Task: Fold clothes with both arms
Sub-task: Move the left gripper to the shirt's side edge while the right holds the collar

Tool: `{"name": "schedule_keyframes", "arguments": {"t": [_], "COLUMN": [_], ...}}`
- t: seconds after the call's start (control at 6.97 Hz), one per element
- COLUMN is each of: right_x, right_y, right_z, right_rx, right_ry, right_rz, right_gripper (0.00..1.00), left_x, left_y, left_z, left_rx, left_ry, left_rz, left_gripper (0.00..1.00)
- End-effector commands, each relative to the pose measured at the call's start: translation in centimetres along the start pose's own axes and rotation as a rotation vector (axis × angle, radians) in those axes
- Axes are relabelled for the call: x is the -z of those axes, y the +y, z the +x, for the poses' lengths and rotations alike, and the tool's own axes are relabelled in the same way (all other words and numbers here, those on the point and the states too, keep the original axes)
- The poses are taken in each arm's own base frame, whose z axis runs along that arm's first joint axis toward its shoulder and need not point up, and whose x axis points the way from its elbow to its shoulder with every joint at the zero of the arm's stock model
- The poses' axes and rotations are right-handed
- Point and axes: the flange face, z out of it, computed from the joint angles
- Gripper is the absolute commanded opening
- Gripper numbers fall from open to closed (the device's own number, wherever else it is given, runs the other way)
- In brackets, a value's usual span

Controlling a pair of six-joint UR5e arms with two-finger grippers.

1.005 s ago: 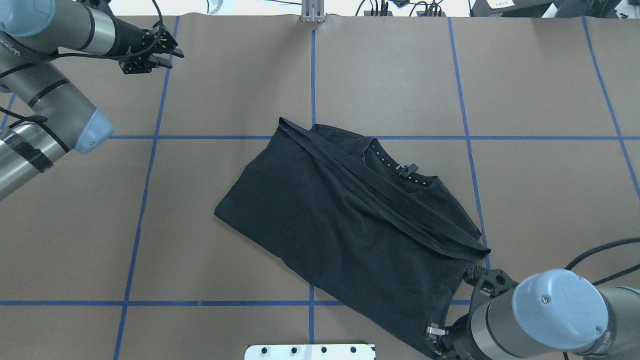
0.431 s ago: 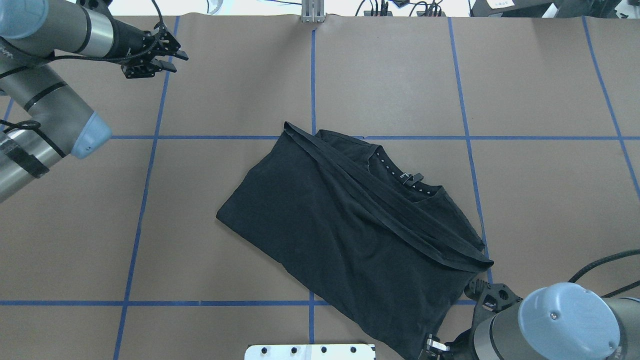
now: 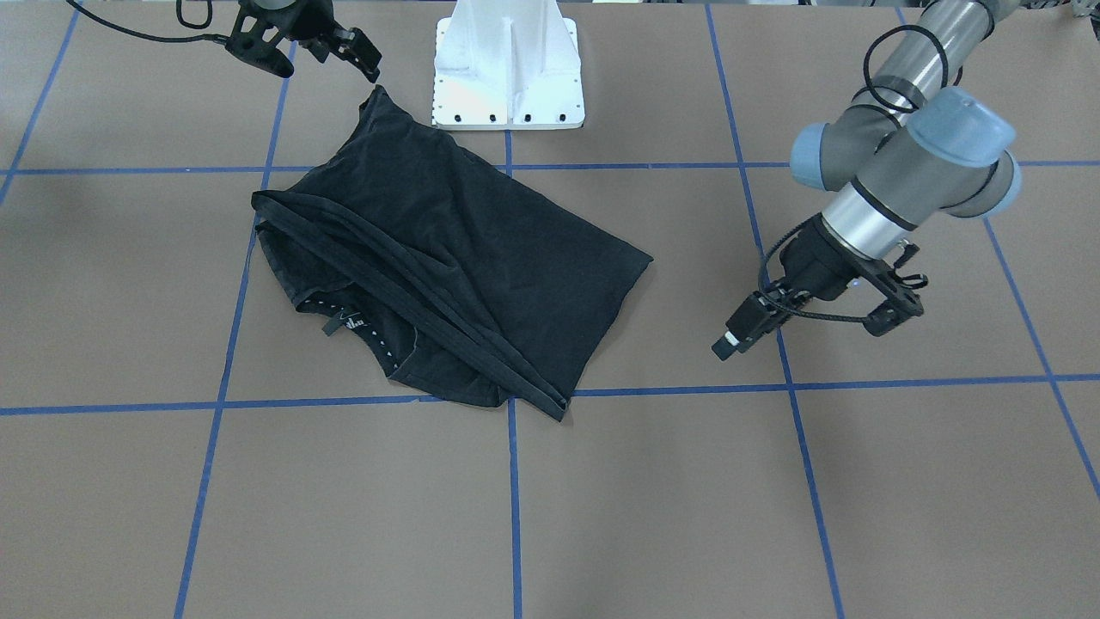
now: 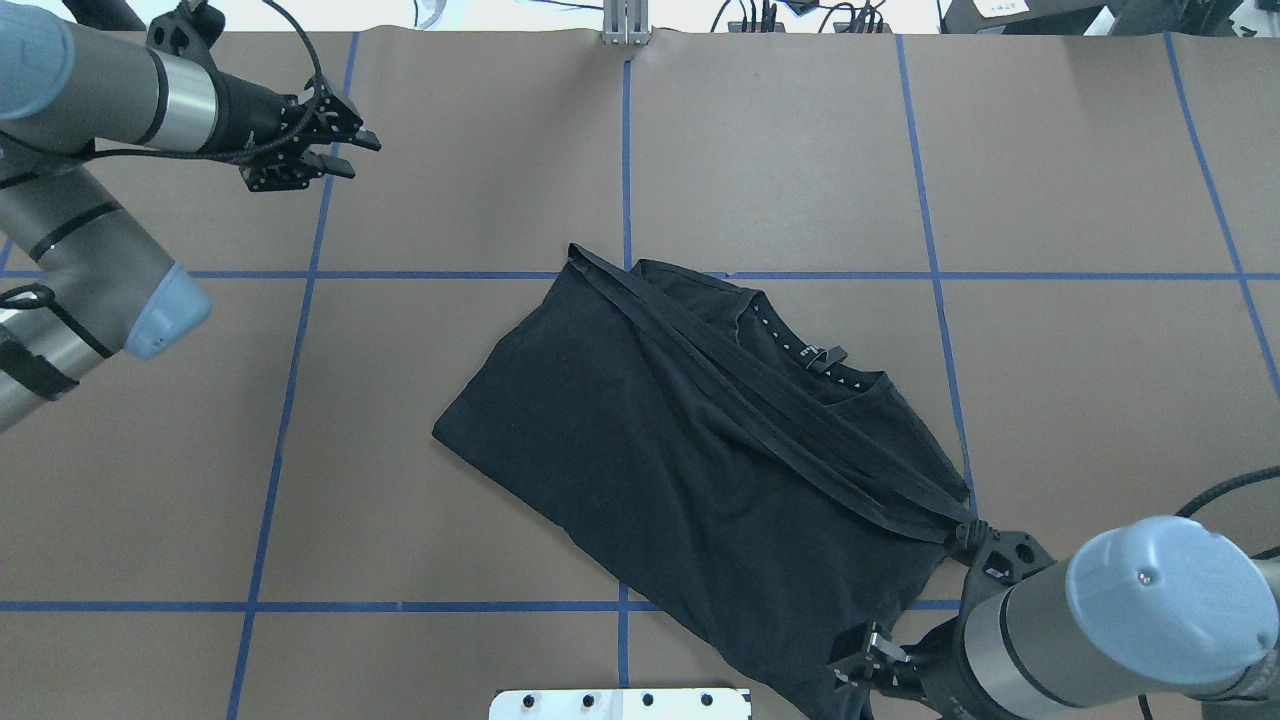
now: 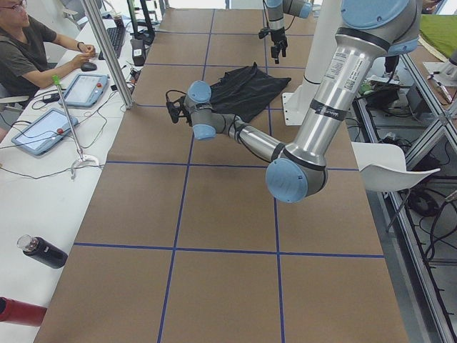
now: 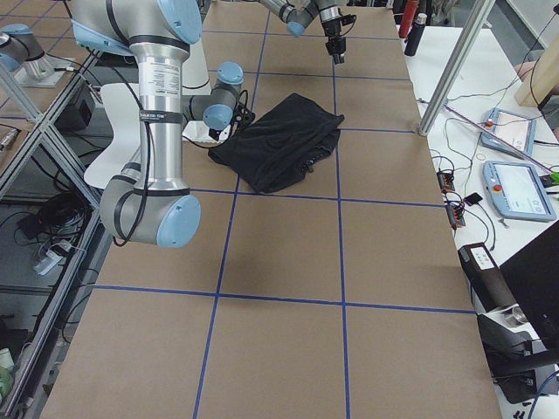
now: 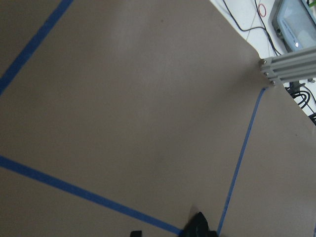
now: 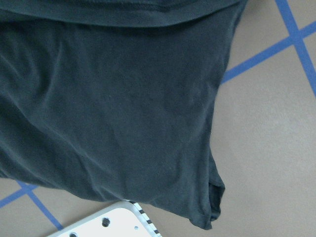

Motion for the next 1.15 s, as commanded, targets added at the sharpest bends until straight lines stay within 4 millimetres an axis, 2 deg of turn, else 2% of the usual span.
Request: {"name": "schedule_keyframes", "arguments": {"t": [0.0,0.14,0.29,0.57,1.0], "right_x": [1.0,1.1,0.7,0.0,-0.6], "right_y": [-3.5,-4.6,-5.8,-6.6,-7.1], "right_z": [-3.4,-5.2,-5.8,-6.1,-6.1], "right_rx": [-0.038,-0.048,-0.063,-0.066,-0.072], "right_ry": [-0.07,-0.098,-0.096,-0.09,-0.083], "right_rz": [0.064,0.085,0.103,0.126,0.143], "right_gripper": [1.0,1.0,1.0,1.0,1.0], "left_x": [-1.3,-3.0,-4.9,-7.0,-7.8], "left_y": [6.1,8.7,11.2,15.0,15.9], "left_z": [-3.2,-3.7,-4.4,-5.3,-6.3], "left_rx": [0.039,0.086,0.094,0.117,0.117], "left_ry": [-0.05,-0.091,-0.131,-0.21,-0.232], "left_rz": [-0.035,-0.037,-0.008,0.007,0.007], "left_gripper": [0.61,0.62,0.62,0.62,0.62]}}
